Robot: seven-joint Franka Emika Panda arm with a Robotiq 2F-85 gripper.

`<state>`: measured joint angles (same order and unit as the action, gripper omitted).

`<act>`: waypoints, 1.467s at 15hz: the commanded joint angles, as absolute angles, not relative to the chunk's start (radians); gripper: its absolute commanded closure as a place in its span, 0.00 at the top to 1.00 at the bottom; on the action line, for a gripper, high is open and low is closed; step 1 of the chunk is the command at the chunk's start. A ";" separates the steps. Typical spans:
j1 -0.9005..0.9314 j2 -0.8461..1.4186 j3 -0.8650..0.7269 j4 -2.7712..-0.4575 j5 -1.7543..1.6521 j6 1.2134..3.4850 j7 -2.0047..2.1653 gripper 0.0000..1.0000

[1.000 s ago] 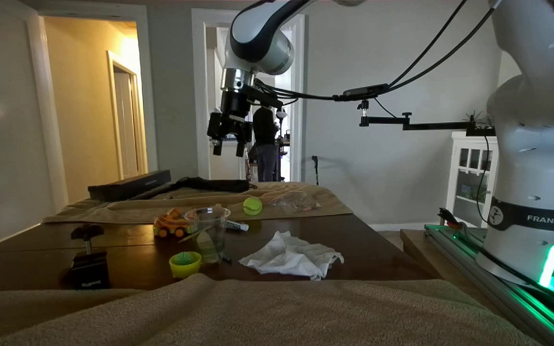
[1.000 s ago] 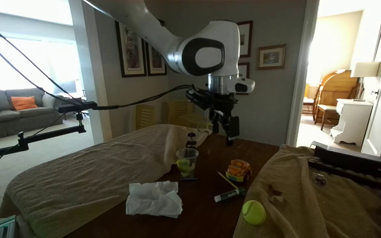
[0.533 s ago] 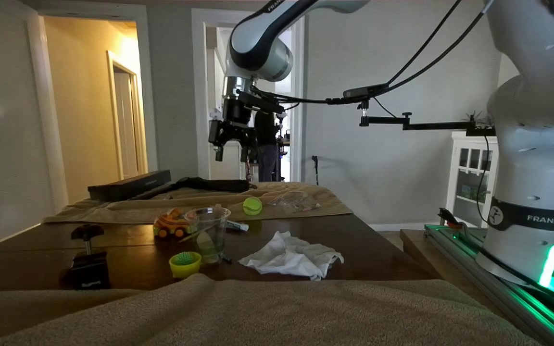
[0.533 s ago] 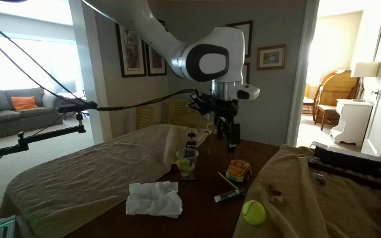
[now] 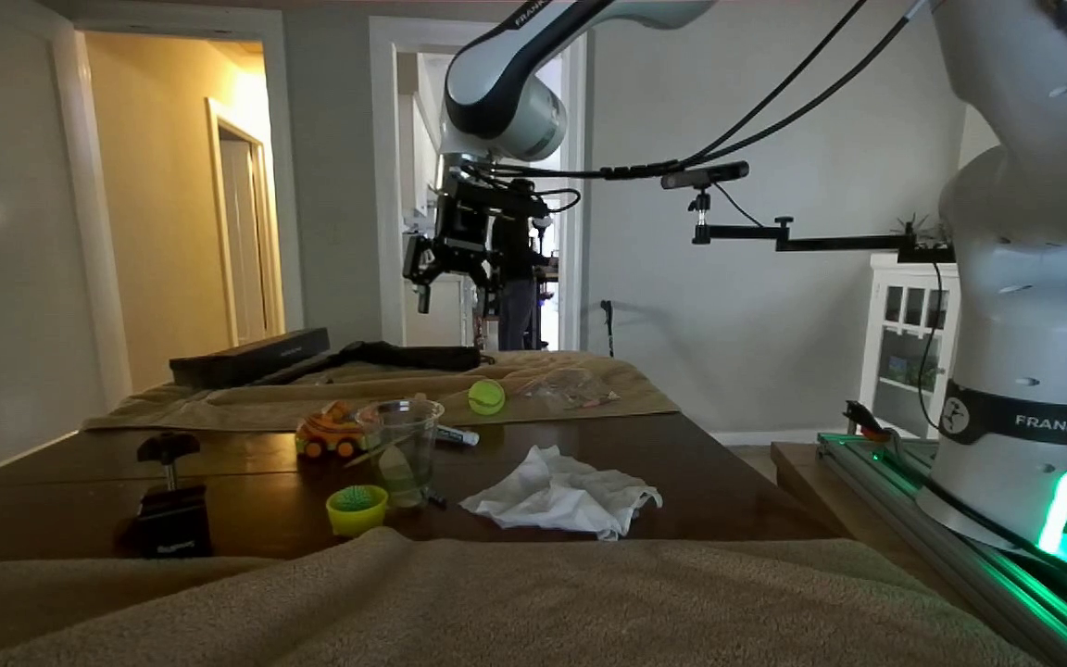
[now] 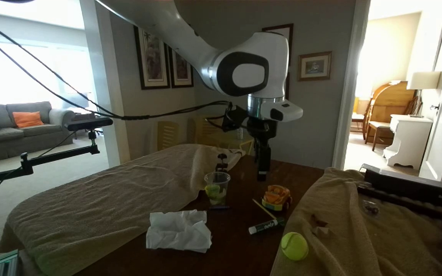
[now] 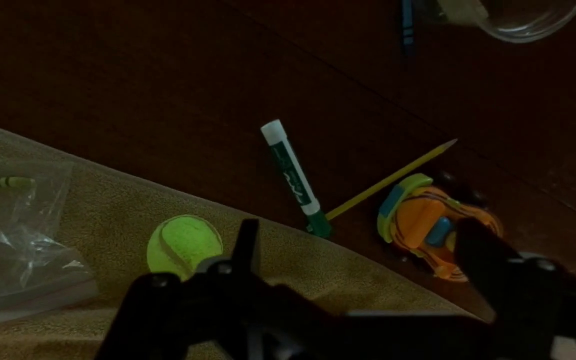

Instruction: Make the cap of the green marker face the right

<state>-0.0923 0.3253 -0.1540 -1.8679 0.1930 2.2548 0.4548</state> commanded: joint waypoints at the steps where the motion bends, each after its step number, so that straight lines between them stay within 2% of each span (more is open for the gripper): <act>1: -0.114 0.324 -0.131 -1.880 0.199 2.215 0.314 1.00; 9: -0.114 0.369 -0.141 -1.899 0.066 2.243 0.055 1.00; 18: -0.129 0.425 -0.139 -1.940 0.010 2.444 0.015 1.00; 22: -0.125 0.426 -0.140 -1.922 0.011 2.397 0.034 1.00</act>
<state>-0.1158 0.4260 -0.1487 -1.9232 0.0168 2.3992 0.0307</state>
